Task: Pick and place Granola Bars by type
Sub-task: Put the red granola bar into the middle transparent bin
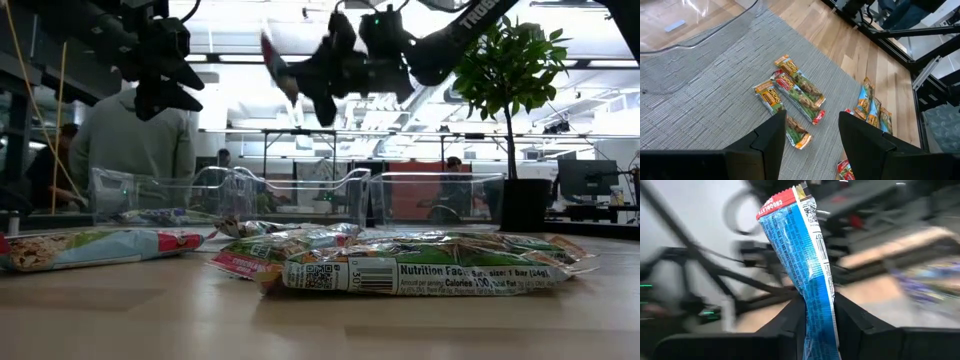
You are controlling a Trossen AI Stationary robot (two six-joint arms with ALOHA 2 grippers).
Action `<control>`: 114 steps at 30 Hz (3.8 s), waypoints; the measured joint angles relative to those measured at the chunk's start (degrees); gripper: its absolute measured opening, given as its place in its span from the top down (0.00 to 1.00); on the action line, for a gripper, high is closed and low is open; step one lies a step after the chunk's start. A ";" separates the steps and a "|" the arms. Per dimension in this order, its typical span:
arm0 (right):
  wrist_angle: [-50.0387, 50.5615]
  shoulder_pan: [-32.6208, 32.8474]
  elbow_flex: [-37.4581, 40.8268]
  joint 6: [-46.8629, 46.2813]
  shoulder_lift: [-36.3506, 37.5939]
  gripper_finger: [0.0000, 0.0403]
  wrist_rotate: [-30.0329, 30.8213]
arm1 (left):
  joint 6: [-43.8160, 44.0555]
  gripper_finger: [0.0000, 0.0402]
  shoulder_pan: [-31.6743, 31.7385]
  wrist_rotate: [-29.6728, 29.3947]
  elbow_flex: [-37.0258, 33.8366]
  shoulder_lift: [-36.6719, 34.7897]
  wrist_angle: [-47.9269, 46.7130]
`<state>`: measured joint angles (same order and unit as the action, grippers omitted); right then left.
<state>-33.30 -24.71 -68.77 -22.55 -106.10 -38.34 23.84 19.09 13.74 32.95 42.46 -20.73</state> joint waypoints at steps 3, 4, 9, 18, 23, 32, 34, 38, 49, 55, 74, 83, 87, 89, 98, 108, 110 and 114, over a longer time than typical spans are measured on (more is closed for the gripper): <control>4.20 -1.50 -0.94 3.06 0.00 0.82 3.74 | 0.01 0.56 0.00 -0.21 0.00 0.00 0.00; 5.91 -1.89 -1.70 4.16 0.00 0.82 5.40 | 0.01 0.56 0.00 -0.61 0.00 0.00 0.00; 18.80 -3.20 -8.40 11.75 0.00 0.82 15.44 | 0.01 0.56 0.00 -1.03 0.00 0.00 -0.02; 46.65 -3.48 -18.07 15.86 0.00 0.82 42.87 | 0.04 0.56 0.01 -2.08 0.00 0.00 -0.04; 51.12 -3.83 -16.71 9.34 0.00 0.82 46.48 | 1.11 0.56 0.00 -2.31 0.00 0.00 -0.04; 47.14 -3.96 -9.12 7.57 0.00 0.82 42.55 | 1.95 0.56 0.00 -2.29 0.00 0.02 -0.13; 45.91 -4.18 -7.49 7.55 0.00 0.82 41.89 | 2.00 0.56 0.00 -2.29 0.00 0.02 -0.17; 43.27 -4.35 -5.44 8.31 -0.02 0.82 38.86 | 2.22 0.56 0.00 -2.29 0.00 0.02 -0.48; 36.04 -4.72 -3.45 13.35 -0.04 0.72 32.79 | 2.30 0.56 0.00 -2.27 0.00 0.02 -0.48; 34.86 -4.70 -3.45 16.87 -0.04 0.57 30.44 | 2.27 0.56 0.00 -2.25 0.00 0.02 -0.48; 37.86 6.60 -10.95 38.16 -0.02 0.49 18.66 | 2.14 0.56 0.00 -2.58 0.00 0.02 -1.27; 55.97 11.69 -18.14 56.34 0.02 0.49 30.50 | 2.16 0.56 0.00 -2.80 0.00 0.02 -2.29; 57.67 11.71 -16.78 45.26 0.02 0.49 36.82 | 2.16 0.56 0.00 -2.82 0.00 0.01 -2.31; 59.05 11.49 -16.57 32.16 0.00 0.49 40.03 | 2.17 0.56 0.00 -2.82 0.00 0.02 -2.29; 65.08 12.32 -16.57 -3.75 -0.53 0.49 42.42 | 2.73 0.56 0.00 -1.97 0.00 0.02 -2.28; 67.38 16.14 -16.57 -24.29 -5.00 0.49 40.71 | 4.95 0.56 0.00 -0.55 0.00 0.02 -2.35; 66.36 17.15 -16.57 -25.88 -6.07 0.49 40.73 | 4.95 0.56 0.00 -0.49 0.00 0.02 -2.36; 65.19 18.95 -16.57 -33.05 -7.88 0.49 42.52 | 3.76 0.56 0.00 1.27 0.00 0.01 -2.45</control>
<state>31.88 -5.76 -85.34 -55.60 -113.99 4.18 27.60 19.09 15.01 32.95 42.47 -23.18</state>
